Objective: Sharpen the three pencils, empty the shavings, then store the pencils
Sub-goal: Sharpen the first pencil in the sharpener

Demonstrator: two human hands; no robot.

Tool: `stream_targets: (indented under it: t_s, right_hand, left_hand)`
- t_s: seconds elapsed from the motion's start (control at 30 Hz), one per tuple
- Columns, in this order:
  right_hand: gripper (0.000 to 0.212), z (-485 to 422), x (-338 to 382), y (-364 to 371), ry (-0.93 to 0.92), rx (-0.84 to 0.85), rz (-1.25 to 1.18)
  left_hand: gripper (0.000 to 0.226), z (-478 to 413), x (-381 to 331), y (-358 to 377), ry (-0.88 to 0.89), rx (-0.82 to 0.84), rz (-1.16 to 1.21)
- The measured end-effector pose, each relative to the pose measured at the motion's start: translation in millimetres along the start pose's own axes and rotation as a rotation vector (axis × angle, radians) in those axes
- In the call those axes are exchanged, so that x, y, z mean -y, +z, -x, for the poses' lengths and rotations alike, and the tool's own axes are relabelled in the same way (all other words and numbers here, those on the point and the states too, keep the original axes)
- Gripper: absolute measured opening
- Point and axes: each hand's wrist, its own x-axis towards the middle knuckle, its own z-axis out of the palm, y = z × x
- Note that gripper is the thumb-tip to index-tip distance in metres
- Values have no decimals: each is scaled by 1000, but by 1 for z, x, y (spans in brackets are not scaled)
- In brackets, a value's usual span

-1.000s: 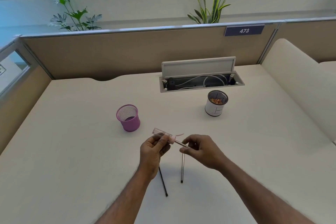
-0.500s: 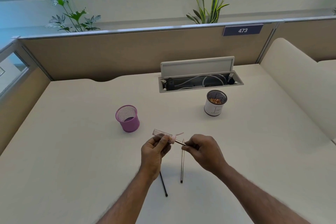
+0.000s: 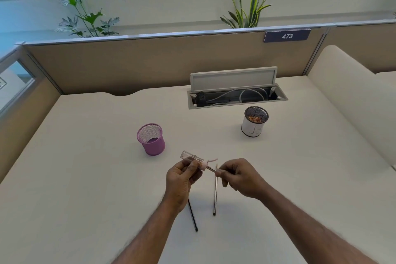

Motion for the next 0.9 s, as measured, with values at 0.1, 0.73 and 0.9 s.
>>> stream_targets:
  t_s: [0.1, 0.73, 0.9]
  right_hand:
    - [19, 1, -2, 1, -55, -49, 60]
    - [19, -2, -3, 7, -214, -230, 210]
    - [18, -2, -1, 4, -68, -67, 58]
  left_hand:
    - [19, 1, 1, 0, 8, -16, -31]
    - [17, 3, 3, 8, 20, -42, -76]
    - [33, 1, 4, 5, 1, -19, -54]
